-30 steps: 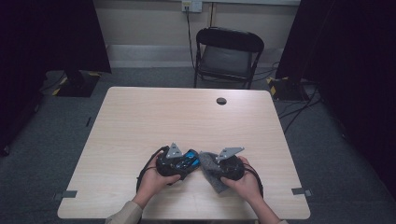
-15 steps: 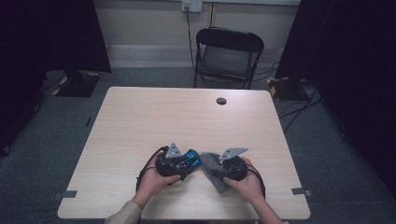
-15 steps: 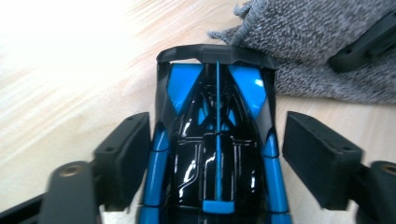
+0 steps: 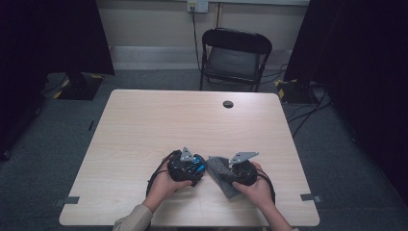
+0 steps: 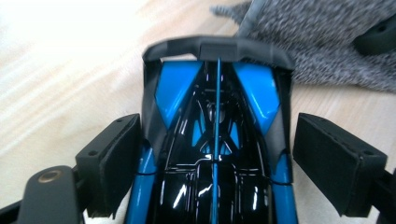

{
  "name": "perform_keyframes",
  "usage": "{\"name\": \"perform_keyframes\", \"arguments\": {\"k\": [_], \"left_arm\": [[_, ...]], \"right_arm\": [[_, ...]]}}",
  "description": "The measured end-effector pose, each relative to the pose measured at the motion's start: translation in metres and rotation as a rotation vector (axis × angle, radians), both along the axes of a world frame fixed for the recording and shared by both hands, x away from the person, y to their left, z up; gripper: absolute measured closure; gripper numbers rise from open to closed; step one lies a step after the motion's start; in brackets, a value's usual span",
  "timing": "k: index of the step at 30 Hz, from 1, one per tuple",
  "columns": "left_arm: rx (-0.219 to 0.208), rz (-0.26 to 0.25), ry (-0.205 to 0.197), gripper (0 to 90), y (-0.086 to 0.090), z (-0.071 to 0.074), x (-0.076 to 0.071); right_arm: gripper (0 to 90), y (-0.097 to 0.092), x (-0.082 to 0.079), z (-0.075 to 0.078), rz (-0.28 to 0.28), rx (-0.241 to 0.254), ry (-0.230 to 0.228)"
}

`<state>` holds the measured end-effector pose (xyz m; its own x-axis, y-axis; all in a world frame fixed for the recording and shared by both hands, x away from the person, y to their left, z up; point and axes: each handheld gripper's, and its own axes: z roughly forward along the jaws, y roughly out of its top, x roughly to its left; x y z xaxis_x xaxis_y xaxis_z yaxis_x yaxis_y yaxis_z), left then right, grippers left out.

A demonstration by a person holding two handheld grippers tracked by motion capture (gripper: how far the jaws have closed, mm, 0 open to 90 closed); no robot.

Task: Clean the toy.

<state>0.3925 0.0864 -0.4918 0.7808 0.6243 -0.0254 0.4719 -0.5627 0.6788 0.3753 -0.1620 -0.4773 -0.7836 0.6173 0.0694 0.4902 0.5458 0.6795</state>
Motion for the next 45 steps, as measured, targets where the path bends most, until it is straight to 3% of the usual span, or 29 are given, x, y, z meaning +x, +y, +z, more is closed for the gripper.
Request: {"name": "perform_keyframes", "arguments": {"k": [5, 11, 17, 23, 28, 32, 38, 39, 45], "left_arm": [[0.020, 0.000, -0.006, 15.8, -0.002, 0.000, 0.001], [0.051, -0.001, 0.019, 19.3, 0.007, 0.004, -0.005], [0.034, -0.006, 0.014, 25.5, 0.011, 0.004, -0.006], [0.041, 0.007, 0.017, 25.7, 0.011, 0.005, -0.008], [-0.006, 0.026, 0.037, 26.0, 0.016, 0.006, -0.007], [-0.013, 0.024, 0.020, 27.0, 0.017, 0.011, -0.009], [-0.040, 0.010, 0.034, 27.1, 0.020, 0.017, -0.009], [-0.047, 0.010, 0.015, 27.2, 0.021, 0.020, -0.011], [-0.044, -0.006, 0.006, 27.2, 0.020, 0.026, -0.011]], "right_arm": [[68.4, -0.001, -0.001, -0.001, 0.000, 0.005, -0.002], [68.4, -0.001, -0.002, -0.002, -0.003, 0.007, -0.002], [68.5, -0.001, -0.002, -0.003, -0.004, 0.004, -0.006], [68.4, -0.001, -0.003, -0.003, -0.007, 0.005, -0.004], [68.4, -0.002, -0.002, -0.004, -0.007, 0.017, -0.003], [68.4, -0.002, -0.002, -0.004, -0.006, 0.019, -0.004], [68.4, -0.001, -0.002, -0.005, -0.009, 0.017, -0.005], [68.4, -0.002, -0.002, -0.005, -0.011, 0.020, -0.004], [68.5, -0.002, -0.002, -0.005, -0.011, 0.020, -0.003]]}}
